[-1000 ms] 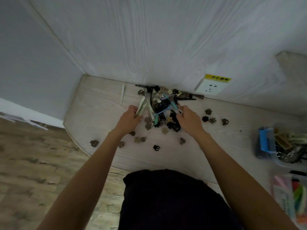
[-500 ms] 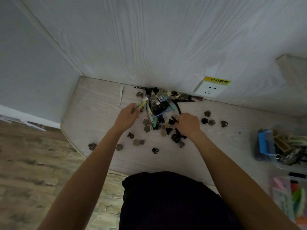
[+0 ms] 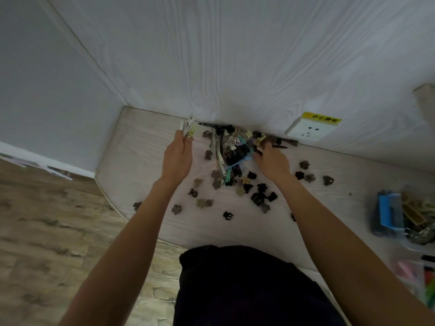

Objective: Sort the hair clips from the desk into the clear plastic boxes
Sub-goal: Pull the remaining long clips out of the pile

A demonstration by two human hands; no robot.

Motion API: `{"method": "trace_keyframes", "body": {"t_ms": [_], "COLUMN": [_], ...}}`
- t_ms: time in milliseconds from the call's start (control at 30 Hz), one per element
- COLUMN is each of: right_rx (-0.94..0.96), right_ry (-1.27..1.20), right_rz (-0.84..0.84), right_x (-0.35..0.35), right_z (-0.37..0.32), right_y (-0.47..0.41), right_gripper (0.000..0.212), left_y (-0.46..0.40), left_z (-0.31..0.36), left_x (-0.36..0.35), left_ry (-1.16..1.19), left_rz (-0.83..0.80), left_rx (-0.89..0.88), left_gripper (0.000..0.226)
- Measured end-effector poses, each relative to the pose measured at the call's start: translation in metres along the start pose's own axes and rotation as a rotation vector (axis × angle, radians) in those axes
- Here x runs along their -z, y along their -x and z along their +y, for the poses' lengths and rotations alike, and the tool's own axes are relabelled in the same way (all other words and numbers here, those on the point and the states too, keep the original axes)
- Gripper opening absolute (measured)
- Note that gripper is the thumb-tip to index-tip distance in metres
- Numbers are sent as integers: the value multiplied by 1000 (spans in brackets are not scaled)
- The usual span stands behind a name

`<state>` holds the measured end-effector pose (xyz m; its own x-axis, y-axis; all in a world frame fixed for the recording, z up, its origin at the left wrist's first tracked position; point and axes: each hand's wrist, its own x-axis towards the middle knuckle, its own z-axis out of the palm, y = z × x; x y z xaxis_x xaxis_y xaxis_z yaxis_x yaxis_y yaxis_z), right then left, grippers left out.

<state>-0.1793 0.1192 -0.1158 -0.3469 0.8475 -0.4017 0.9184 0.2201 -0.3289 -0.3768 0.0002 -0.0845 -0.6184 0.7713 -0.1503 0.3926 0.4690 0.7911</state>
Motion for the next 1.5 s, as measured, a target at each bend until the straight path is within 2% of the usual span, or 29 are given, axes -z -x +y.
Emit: {"method": "trace_keyframes", "body": {"t_ms": [67,133,200,267,433,533,733,900,1033,1133,1233,1400,1500], "right_rx": [1,-2,-14,-3,-1,-30,4,244,368,432,433,270,253], "right_ry": [55,88,103,102,72,-59,-247,-121,66,232,345,338,332], "right_rz": [-6,-28,-61,-73,-61,-28,72,59,24,19,63,72,88], "right_x": [-1,-1,-3,-7,-11,-7,8,2,-8,-10,-9,-16,-17], "right_z": [3,8,14,18,27,28,18,-9,-19,-18,-19,-20,-19], "right_y": [1,5,10,18,30,32,37,34,21,16,13,14,16], "right_gripper": [40,40,36,31,33,25,22,29,33,36,37,43,42], "left_y": [-16,-35,-51,-59,-63,-56,-22,5,10,9,9,22,28], "left_z": [-8,-19,-28,-31,-33,-36,-51,-64,-68,-69,-69,-80,-90], "left_x": [10,17,18,13,1,-1,20,36,37,32,25,40,50], "left_ry": [-136,-225,-292,-406,-532,-555,-360,-395,-550,-554,-505,-452,-504], "left_rz": [21,10,-43,-101,-148,-154,-126,-47,-73,-118,-91,97,75], "left_rx": [46,124,199,234,180,97,116,233,328,359,336,344,430], "left_gripper": [23,42,57,62,39,36,26,32,57,44,32,44,55]}}
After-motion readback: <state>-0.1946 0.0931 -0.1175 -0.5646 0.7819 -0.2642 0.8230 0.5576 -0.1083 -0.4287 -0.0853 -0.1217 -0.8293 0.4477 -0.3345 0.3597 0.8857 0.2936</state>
